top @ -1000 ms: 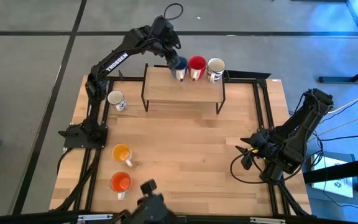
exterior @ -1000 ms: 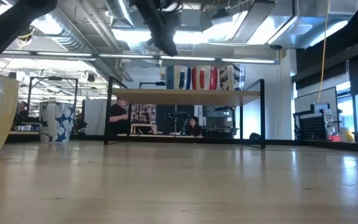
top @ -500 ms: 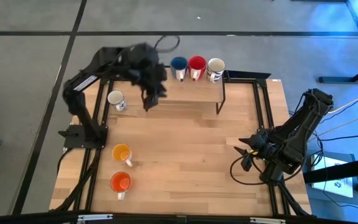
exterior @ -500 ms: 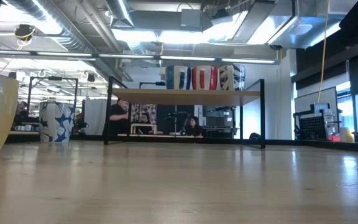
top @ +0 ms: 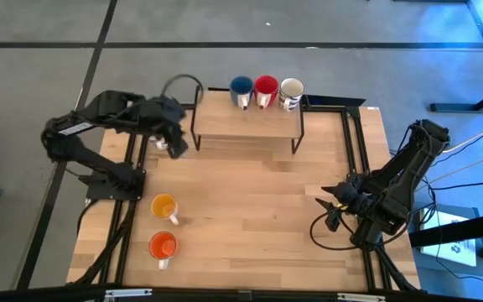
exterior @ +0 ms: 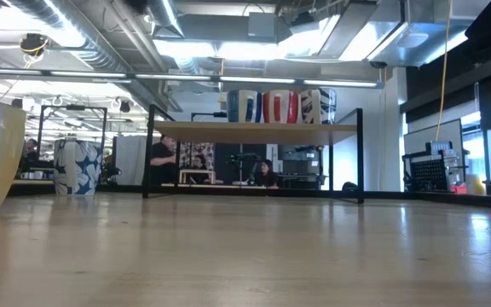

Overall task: Place coffee mugs
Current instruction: Put the white patterned mug on the shelf

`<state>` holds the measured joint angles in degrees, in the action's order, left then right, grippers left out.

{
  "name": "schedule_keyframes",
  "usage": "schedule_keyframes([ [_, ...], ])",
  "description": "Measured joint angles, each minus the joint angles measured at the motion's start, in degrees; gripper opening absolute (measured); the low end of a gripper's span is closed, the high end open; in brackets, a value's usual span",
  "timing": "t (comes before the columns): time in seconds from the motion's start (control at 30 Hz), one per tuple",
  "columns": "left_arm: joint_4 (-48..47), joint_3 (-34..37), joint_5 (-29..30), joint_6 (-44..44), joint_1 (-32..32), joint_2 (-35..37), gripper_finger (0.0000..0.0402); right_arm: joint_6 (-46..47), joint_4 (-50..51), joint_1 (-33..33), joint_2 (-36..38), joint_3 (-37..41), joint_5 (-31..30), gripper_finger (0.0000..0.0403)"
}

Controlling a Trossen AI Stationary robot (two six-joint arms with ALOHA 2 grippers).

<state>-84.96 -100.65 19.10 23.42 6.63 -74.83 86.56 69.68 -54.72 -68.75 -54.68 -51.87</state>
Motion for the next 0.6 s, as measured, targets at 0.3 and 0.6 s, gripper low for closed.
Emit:
schedule_keyframes([
  [0.3,0.7,11.1,-7.9,-1.7,24.4,3.3,0.0120,0.0,-0.8,0.0,0.0,0.0,0.4,0.0189],
  [0.6,0.5,18.6,-14.4,-17.0,44.4,-2.4,0.0172,0.1,-2.2,0.0,0.0,0.0,0.5,0.0189],
])
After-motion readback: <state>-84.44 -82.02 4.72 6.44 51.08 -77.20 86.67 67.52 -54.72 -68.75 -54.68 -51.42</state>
